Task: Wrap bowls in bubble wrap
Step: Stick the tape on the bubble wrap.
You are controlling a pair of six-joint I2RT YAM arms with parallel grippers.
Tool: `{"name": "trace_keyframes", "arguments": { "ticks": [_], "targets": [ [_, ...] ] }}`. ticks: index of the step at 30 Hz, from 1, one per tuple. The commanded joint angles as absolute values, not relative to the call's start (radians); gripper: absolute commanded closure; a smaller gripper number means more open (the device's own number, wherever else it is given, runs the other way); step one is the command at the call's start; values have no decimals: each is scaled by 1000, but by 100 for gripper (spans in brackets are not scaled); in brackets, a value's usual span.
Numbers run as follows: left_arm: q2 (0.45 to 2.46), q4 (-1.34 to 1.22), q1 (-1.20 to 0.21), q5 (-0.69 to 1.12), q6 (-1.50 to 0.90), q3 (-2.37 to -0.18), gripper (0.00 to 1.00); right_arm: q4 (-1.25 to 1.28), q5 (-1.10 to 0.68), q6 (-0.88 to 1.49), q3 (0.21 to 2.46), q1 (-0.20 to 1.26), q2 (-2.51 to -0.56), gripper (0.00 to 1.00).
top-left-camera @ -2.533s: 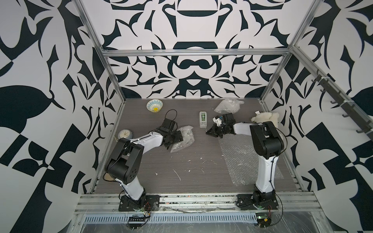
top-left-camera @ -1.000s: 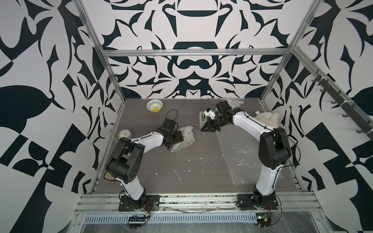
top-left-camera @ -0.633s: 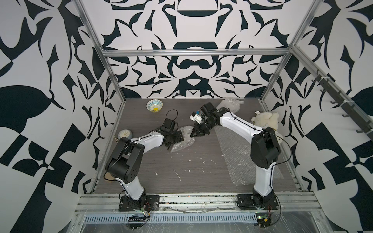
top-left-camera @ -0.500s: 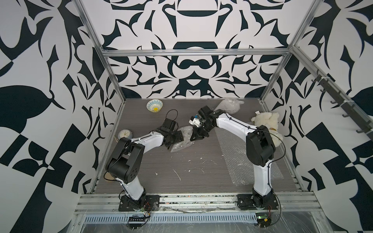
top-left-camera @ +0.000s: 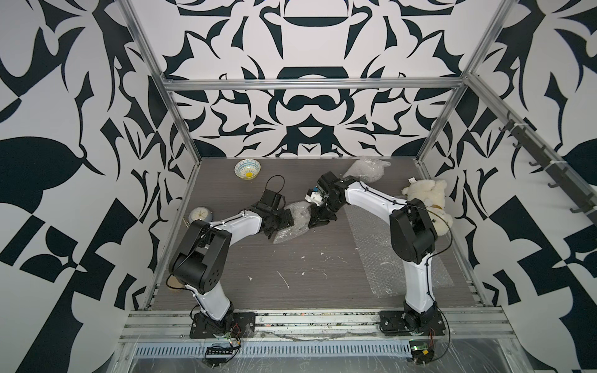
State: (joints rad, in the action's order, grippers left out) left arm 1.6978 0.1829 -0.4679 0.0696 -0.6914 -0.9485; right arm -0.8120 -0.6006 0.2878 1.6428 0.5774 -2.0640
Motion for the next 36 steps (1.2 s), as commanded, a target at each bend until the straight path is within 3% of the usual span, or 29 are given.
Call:
{"name": "trace_keyframes", "arguments": {
  "ticks": [1,12,36],
  "targets": [
    [1689,204,-476,79,-687,-962,17,-830,-608,274,1675,578,-2035,100],
    [1709,204,-482,81,-687,-977,17,-867,-611,276,1754,583,-1982,100],
    [1699,235,-486,67,-675,-1001,17,-865,-608,268,1780,602,-2132,100]
  ]
}}
